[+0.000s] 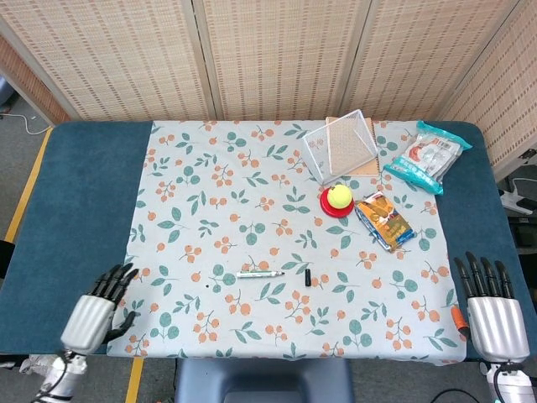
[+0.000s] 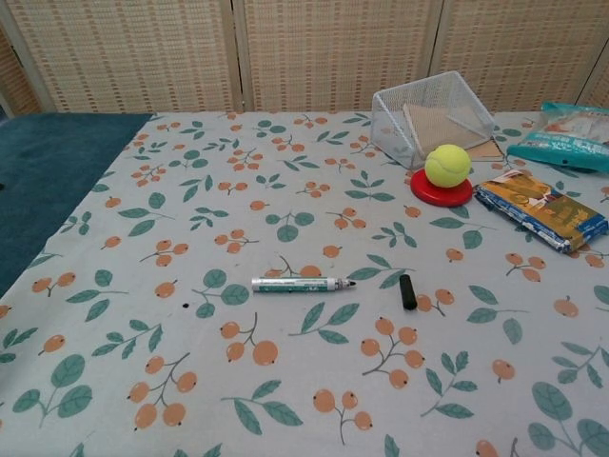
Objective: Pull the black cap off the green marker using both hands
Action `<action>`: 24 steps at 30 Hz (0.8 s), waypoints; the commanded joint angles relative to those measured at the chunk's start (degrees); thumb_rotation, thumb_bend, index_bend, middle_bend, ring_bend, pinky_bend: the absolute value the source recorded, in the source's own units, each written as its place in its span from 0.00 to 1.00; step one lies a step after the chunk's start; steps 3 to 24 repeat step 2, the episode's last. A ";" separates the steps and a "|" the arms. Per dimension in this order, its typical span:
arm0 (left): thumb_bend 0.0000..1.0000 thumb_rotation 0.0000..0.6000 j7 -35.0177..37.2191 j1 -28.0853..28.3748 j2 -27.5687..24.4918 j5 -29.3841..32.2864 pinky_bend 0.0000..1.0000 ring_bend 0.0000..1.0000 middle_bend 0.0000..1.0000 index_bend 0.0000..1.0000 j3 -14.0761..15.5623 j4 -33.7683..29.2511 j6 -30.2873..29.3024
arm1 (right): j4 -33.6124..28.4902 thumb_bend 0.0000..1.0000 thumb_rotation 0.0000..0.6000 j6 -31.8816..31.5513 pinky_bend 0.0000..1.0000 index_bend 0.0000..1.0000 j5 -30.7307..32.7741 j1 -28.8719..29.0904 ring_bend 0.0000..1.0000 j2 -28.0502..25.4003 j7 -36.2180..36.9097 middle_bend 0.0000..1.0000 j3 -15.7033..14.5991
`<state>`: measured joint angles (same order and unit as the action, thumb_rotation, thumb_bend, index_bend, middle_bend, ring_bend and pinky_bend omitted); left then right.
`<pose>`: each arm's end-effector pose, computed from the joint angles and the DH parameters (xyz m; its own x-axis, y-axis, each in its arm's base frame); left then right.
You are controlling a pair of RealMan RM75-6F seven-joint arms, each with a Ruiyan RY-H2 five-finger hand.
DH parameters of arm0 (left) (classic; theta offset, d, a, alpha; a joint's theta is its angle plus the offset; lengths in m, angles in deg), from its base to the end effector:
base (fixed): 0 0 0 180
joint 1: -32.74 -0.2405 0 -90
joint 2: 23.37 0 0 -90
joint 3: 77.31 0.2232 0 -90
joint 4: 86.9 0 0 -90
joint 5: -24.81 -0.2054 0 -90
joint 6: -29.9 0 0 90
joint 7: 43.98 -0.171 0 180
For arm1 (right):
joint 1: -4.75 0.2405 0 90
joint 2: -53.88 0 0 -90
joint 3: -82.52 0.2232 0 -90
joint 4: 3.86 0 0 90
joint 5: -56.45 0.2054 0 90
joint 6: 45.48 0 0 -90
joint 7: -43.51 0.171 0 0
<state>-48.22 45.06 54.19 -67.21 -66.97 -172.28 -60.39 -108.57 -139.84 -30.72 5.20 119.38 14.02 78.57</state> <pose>-0.2436 0.1877 0.0646 0.3878 0.0891 0.9174 0.8983 -0.2595 -0.3545 -0.2476 -0.1589 0.1346 0.6357 -0.0198 0.7717 -0.7699 0.0566 0.6357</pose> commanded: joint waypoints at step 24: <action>0.40 1.00 0.03 -2.15 -0.41 -0.44 0.12 0.00 0.00 0.00 -0.69 3.46 -1.43 | -0.85 0.19 1.00 -0.12 0.00 0.00 -1.20 -0.50 0.00 -0.62 2.57 0.00 0.16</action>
